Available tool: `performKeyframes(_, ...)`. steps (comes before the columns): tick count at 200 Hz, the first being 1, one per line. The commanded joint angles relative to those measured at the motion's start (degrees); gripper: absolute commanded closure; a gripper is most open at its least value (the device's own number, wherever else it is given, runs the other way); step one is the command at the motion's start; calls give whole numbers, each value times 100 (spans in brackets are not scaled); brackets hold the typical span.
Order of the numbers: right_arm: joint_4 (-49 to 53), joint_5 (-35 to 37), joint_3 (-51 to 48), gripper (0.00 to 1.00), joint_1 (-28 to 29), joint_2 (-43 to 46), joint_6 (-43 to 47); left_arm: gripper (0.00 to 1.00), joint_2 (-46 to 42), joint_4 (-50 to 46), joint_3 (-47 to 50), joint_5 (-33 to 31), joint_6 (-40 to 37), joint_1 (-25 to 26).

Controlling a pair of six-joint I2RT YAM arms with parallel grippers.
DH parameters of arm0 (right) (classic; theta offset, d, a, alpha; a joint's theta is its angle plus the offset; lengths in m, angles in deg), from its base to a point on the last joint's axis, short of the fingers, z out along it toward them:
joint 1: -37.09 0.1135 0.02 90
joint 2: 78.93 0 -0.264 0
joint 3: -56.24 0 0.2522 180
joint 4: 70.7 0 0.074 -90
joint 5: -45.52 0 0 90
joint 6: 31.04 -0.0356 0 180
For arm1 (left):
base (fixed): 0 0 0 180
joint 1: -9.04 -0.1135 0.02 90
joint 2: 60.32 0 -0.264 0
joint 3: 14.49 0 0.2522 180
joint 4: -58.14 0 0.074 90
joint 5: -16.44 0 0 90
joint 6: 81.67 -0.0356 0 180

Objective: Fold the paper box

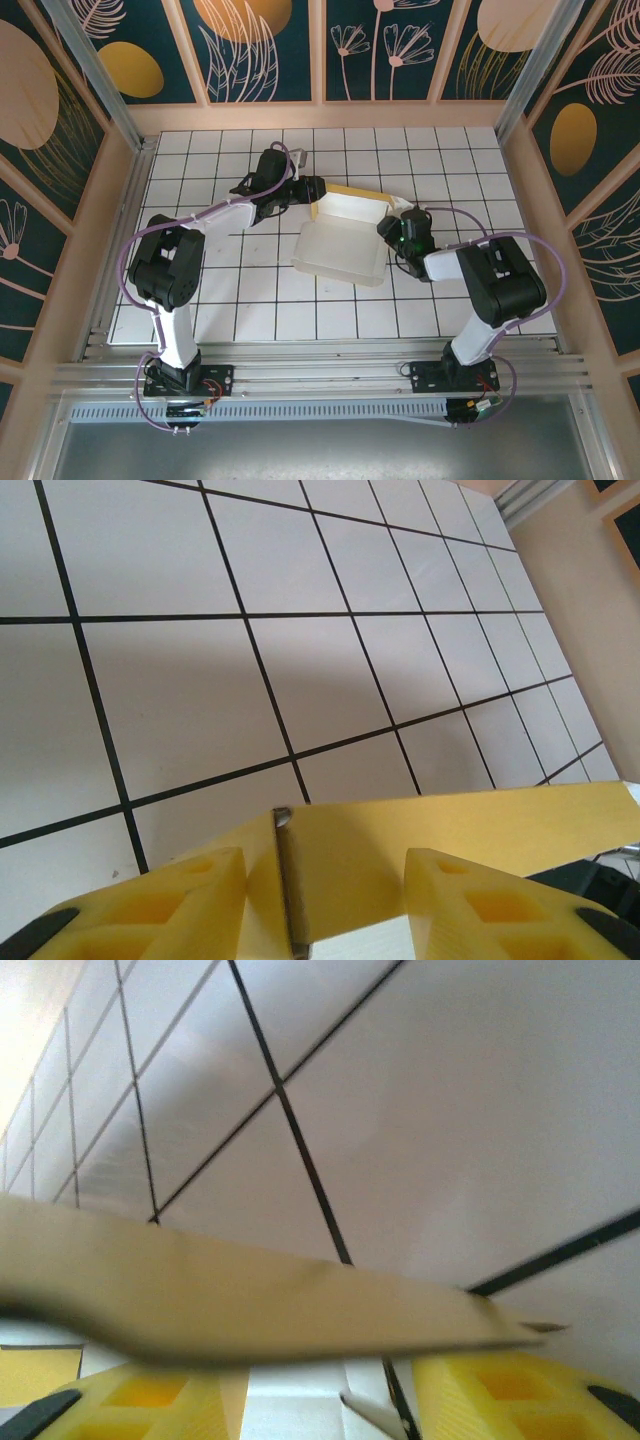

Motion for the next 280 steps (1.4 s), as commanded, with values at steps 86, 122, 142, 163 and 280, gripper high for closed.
performKeyframes(86, -535, 290, 28, 71, 245, -347, -16, 55, 55, 56, -43, 145, -38, 66)
performKeyframes(122, -188, 553, 197, 71, 572, -384, 536, 55, 72, 41, -72, 174, -46, 77)
performKeyframes(142, 2, 831, 328, 72, 698, -495, 849, 55, 81, 50, -61, 174, -30, 86)
performKeyframes(163, 90, 967, 428, 74, 731, -632, 1063, 55, 85, 50, -43, 183, -36, 95)
performKeyframes(280, -315, 2540, 971, 82, 1359, -1060, 3255, 55, 91, 94, 45, 333, -55, 173)
